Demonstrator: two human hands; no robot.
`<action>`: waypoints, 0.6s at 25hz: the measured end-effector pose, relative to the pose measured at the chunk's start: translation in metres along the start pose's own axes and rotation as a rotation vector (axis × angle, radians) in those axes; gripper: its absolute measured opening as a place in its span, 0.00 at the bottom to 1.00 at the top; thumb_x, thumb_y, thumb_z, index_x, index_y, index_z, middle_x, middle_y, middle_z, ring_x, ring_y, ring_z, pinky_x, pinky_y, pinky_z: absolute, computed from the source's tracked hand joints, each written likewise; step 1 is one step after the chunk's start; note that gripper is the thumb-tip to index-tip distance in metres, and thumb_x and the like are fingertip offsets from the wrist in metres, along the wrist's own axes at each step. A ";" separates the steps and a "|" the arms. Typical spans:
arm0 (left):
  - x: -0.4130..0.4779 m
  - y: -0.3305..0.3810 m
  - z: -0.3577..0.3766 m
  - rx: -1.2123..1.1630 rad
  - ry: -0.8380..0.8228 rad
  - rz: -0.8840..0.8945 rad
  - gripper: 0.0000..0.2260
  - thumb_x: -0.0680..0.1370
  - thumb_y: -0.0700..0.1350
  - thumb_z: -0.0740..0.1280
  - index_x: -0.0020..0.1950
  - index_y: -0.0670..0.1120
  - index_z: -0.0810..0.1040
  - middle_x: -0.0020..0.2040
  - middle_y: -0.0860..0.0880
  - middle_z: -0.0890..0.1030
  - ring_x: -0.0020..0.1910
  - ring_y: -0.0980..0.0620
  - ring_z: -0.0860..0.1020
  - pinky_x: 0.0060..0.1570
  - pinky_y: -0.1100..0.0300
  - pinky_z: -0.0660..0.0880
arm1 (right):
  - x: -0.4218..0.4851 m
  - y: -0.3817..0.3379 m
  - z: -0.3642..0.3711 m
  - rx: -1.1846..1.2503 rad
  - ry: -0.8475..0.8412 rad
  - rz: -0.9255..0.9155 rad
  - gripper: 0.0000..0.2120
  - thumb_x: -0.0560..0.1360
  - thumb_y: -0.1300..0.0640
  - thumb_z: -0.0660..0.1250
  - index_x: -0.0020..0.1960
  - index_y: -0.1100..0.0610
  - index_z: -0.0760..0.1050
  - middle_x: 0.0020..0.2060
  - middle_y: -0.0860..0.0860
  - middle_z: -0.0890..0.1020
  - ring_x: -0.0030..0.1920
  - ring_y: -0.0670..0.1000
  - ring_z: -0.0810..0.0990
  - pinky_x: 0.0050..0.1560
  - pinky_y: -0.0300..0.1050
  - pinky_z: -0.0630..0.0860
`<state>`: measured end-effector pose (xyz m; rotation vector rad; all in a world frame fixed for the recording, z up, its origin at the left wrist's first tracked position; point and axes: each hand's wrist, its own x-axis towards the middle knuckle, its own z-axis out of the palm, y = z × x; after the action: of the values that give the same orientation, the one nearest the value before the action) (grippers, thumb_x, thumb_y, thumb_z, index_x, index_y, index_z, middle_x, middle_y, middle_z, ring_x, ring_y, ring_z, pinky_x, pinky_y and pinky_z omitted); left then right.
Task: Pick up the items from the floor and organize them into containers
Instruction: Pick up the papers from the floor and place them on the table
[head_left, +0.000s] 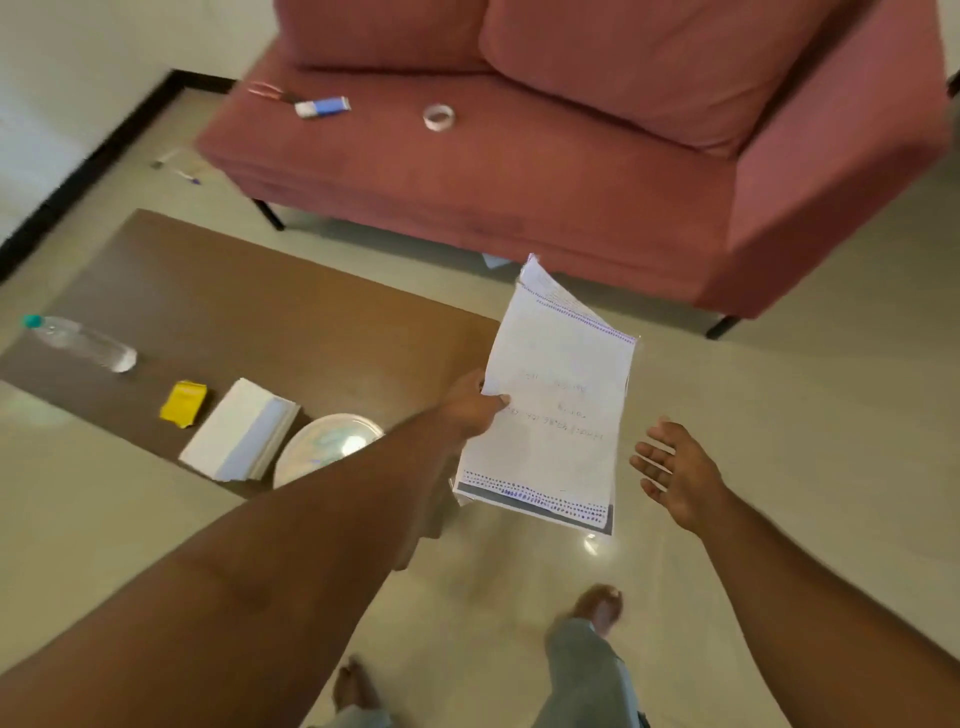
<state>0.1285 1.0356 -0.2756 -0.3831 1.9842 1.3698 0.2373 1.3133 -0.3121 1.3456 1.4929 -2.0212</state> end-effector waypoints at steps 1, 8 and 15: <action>-0.015 -0.011 -0.029 -0.018 0.005 -0.006 0.13 0.81 0.44 0.68 0.66 0.48 0.75 0.60 0.48 0.81 0.58 0.42 0.81 0.60 0.44 0.77 | -0.016 0.006 0.020 -0.023 -0.008 -0.009 0.20 0.78 0.39 0.67 0.62 0.51 0.78 0.54 0.50 0.82 0.54 0.52 0.82 0.48 0.47 0.72; -0.107 -0.097 -0.236 -0.190 0.087 0.062 0.08 0.81 0.38 0.67 0.59 0.47 0.77 0.54 0.48 0.82 0.50 0.48 0.81 0.48 0.53 0.77 | -0.107 0.066 0.199 -0.150 -0.047 -0.065 0.18 0.76 0.39 0.68 0.58 0.50 0.78 0.55 0.50 0.82 0.54 0.51 0.83 0.47 0.47 0.73; -0.130 -0.176 -0.408 -0.286 0.234 0.005 0.19 0.78 0.36 0.70 0.69 0.43 0.75 0.61 0.42 0.82 0.55 0.41 0.82 0.57 0.45 0.79 | -0.145 0.130 0.361 -0.260 -0.085 -0.027 0.11 0.79 0.44 0.68 0.52 0.51 0.79 0.43 0.50 0.82 0.44 0.50 0.82 0.39 0.45 0.71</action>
<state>0.1753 0.5773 -0.2262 -0.6982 1.9731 1.6832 0.2196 0.9062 -0.2626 1.1279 1.6738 -1.7998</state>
